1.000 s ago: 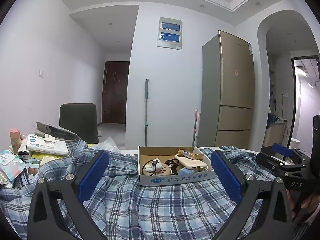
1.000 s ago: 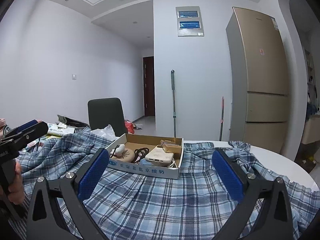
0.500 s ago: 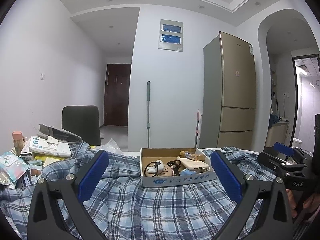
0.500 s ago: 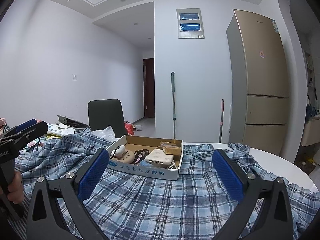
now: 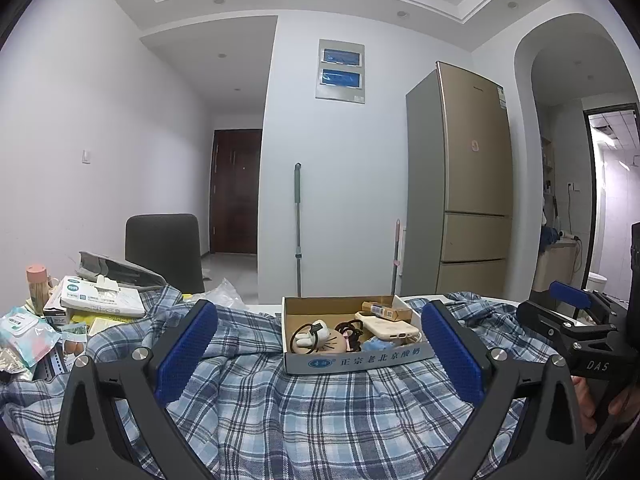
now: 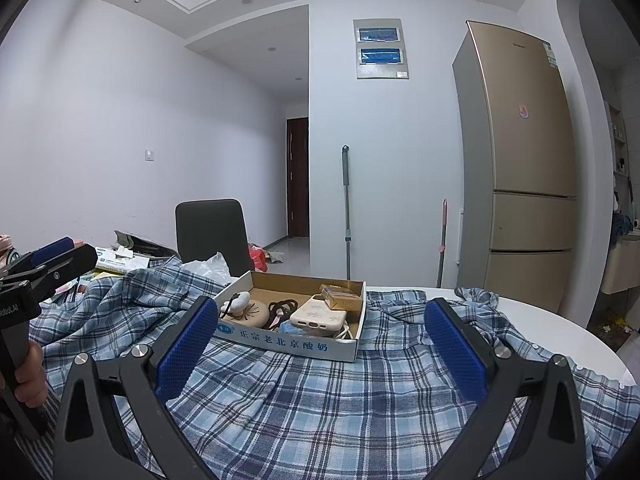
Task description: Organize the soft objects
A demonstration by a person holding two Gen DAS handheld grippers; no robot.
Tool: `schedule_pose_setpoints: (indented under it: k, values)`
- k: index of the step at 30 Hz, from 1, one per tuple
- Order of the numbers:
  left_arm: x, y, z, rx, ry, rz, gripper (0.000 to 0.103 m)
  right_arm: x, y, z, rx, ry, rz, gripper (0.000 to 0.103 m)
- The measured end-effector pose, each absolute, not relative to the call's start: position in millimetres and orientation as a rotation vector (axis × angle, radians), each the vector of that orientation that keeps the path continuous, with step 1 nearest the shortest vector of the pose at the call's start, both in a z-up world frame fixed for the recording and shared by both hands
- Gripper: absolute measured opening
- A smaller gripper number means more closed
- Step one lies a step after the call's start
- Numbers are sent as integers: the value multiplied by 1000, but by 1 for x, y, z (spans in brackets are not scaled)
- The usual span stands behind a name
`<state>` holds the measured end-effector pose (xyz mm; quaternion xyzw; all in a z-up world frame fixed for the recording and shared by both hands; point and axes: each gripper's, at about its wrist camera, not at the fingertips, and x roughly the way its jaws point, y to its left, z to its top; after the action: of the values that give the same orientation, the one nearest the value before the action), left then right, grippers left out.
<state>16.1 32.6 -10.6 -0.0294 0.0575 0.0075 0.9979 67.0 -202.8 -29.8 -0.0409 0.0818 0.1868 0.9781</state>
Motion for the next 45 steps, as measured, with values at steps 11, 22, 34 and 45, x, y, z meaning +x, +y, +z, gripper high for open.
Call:
schedule_pose_setpoints:
  k: [11, 22, 34, 45]
  values:
    - [16, 33, -11, -57, 115, 15, 103, 66, -204, -29, -84, 163, 377, 103]
    - [17, 33, -11, -53, 115, 12, 103, 67, -204, -28, -86, 163, 377, 103]
    - [17, 33, -11, -53, 116, 12, 103, 66, -205, -26, -89, 158, 374, 103]
    - [17, 33, -11, -53, 115, 11, 103, 65, -205, -26, -90, 152, 376, 103]
